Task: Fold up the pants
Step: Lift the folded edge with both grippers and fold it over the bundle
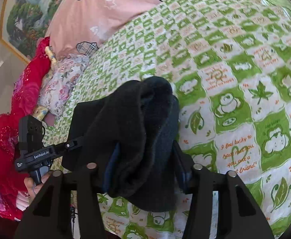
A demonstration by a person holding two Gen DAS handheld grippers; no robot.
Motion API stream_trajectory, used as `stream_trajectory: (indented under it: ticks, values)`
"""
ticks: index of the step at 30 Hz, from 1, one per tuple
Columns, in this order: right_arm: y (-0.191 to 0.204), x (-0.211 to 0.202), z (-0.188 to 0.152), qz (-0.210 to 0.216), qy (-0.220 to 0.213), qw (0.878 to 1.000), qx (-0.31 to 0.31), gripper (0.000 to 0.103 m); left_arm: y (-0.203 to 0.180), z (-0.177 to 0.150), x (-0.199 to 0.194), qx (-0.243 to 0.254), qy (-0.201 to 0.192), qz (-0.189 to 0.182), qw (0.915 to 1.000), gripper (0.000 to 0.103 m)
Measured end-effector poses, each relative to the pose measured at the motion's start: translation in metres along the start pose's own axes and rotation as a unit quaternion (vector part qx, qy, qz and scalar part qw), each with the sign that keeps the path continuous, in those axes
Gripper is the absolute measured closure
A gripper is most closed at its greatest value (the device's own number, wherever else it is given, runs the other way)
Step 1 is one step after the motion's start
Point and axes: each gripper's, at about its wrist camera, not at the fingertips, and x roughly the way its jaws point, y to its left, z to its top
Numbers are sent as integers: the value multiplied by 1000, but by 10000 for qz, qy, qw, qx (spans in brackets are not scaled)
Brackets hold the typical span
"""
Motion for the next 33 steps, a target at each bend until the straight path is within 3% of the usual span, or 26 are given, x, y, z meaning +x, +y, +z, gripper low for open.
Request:
stream_trajectory:
  ticks: [4, 13, 20, 33]
  values:
    - [11, -7, 7, 64, -149, 9998, -142, 56, -6, 6, -19, -33, -231, -64, 9997, 69]
    - [44, 14, 56, 378, -367, 9972, -538, 56, 4, 47, -51, 61, -811, 334, 9961, 69]
    - [60, 57, 95, 532, -305, 9958, -685, 56, 32, 85, -50, -114, -917, 607, 9939, 69]
    - [68, 105, 125, 566, -34, 9954, -770, 56, 58, 111, -36, -189, -918, 1001, 9906, 69]
